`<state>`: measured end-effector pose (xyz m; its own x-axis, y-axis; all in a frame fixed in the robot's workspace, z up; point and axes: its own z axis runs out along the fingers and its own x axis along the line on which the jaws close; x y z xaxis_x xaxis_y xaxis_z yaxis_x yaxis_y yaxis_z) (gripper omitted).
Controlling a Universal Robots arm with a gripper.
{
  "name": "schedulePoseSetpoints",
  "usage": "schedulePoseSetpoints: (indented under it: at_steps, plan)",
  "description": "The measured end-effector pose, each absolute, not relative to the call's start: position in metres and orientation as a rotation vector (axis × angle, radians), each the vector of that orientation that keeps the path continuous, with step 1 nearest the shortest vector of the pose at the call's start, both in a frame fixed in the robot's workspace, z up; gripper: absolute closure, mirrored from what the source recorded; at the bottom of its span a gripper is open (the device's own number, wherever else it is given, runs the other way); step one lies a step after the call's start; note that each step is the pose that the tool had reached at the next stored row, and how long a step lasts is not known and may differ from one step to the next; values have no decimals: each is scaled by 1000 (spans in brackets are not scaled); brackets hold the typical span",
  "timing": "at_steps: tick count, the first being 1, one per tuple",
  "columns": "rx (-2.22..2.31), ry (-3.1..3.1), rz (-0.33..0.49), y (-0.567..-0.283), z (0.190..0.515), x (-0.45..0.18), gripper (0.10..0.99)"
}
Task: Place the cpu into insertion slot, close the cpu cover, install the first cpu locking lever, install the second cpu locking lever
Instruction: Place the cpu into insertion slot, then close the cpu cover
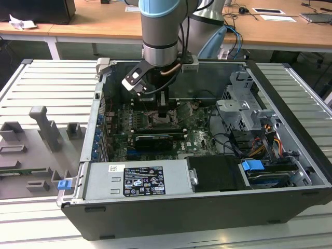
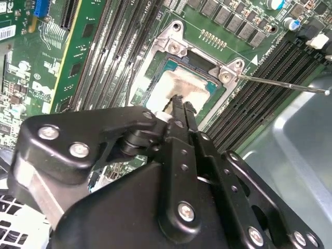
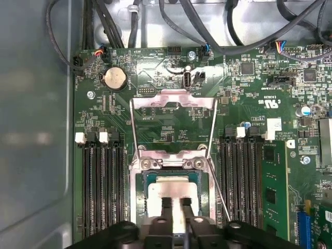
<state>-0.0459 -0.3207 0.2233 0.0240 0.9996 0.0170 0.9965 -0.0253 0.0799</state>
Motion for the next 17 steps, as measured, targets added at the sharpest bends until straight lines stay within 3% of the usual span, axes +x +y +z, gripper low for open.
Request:
schedulePoseSetpoints:
  at_steps: [1,17]
  plan:
    - [2215,2161,105,-321,224,-46,937]
    - [2217,2163,101,-321,227,-32,937]
